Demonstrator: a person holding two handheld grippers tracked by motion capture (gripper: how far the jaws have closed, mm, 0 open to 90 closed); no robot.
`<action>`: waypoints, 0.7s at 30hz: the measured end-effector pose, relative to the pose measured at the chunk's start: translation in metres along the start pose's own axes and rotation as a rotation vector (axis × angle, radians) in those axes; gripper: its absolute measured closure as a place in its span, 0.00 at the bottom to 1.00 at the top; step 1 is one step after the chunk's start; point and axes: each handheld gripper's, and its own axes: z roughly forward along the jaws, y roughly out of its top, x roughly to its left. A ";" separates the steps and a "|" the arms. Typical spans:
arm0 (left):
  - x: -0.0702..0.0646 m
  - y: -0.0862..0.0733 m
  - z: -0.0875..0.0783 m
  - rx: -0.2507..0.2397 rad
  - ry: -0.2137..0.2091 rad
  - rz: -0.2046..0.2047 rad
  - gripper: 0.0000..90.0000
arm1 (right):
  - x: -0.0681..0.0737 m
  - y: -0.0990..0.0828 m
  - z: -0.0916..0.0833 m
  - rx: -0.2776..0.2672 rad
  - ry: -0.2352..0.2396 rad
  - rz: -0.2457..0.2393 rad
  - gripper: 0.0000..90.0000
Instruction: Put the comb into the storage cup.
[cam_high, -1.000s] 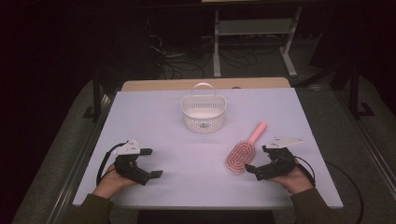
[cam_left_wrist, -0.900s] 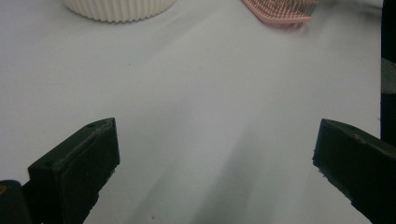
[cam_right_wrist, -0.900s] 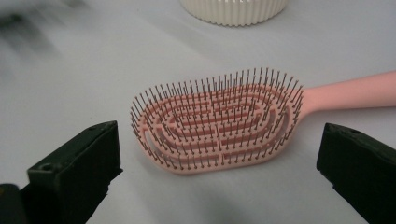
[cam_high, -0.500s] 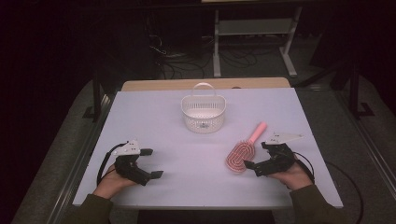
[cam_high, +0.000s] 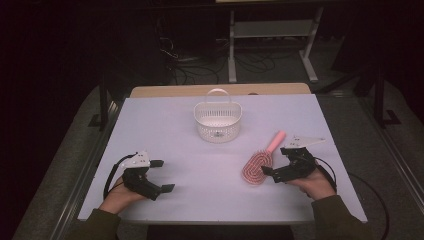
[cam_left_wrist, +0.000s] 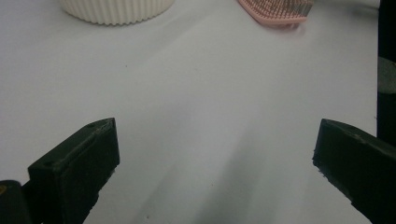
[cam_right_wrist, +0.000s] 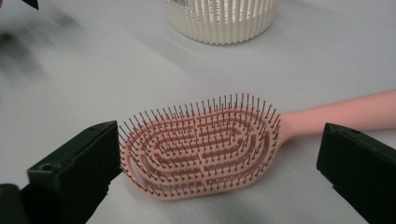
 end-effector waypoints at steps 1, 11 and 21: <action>0.000 0.000 0.000 0.003 -0.002 0.001 0.00 | 0.000 0.001 0.000 0.001 -0.001 0.001 0.00; 0.001 0.000 0.000 -0.001 -0.004 -0.002 0.00 | -0.005 0.008 -0.001 -0.008 -0.001 -0.003 0.00; 0.002 0.001 0.000 -0.003 -0.013 -0.015 0.00 | -0.007 0.012 0.001 0.010 0.000 0.000 0.00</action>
